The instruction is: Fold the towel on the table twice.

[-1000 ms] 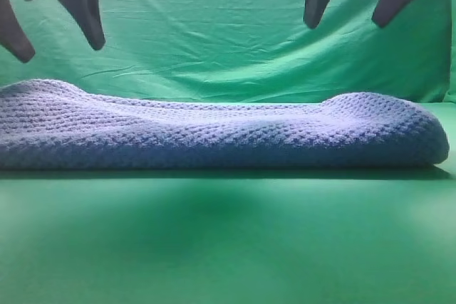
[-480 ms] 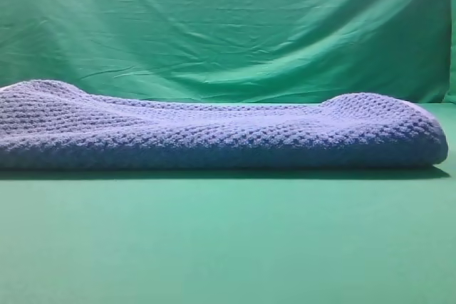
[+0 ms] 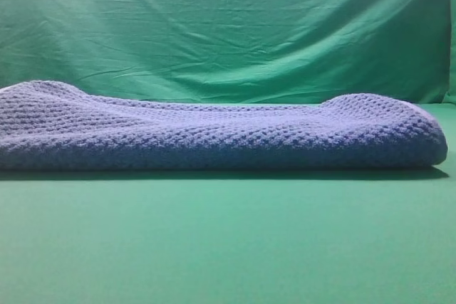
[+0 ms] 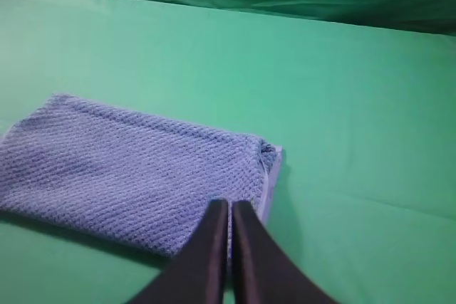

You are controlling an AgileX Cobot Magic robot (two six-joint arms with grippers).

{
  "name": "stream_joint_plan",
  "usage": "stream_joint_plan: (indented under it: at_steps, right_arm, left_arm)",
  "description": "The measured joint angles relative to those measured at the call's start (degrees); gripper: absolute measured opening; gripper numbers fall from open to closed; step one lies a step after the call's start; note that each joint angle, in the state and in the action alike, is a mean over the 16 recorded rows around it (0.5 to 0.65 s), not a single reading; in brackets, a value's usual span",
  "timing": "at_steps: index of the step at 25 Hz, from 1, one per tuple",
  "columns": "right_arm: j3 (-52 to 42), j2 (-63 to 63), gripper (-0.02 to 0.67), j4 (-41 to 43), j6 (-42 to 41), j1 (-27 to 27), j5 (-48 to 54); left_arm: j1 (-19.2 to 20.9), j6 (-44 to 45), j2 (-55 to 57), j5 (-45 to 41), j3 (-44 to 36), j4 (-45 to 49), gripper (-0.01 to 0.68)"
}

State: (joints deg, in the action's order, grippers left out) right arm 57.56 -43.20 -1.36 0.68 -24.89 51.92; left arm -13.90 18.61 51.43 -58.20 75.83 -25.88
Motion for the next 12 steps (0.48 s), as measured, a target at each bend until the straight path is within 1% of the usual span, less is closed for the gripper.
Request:
stream_joint_plan:
  at_steps: [3, 6, 12]
  right_arm:
    - [-4.29, 5.31, 0.000, -1.41, -1.75, 0.00, -0.56]
    - [-8.09, 9.57, 0.000, -2.76, -3.70, 0.00, -1.20]
    - [-13.99, 15.06, 0.000, -5.68, -7.46, 0.00, -2.90]
  left_arm:
    - [0.00, 0.31, -6.30, -1.14, -1.96, -0.34, 0.000]
    - [0.00, 0.08, -12.56, -0.66, -5.80, -0.39, 0.000]
    - [0.00, -1.27, -25.49, 5.10, -18.59, -0.38, 0.000]
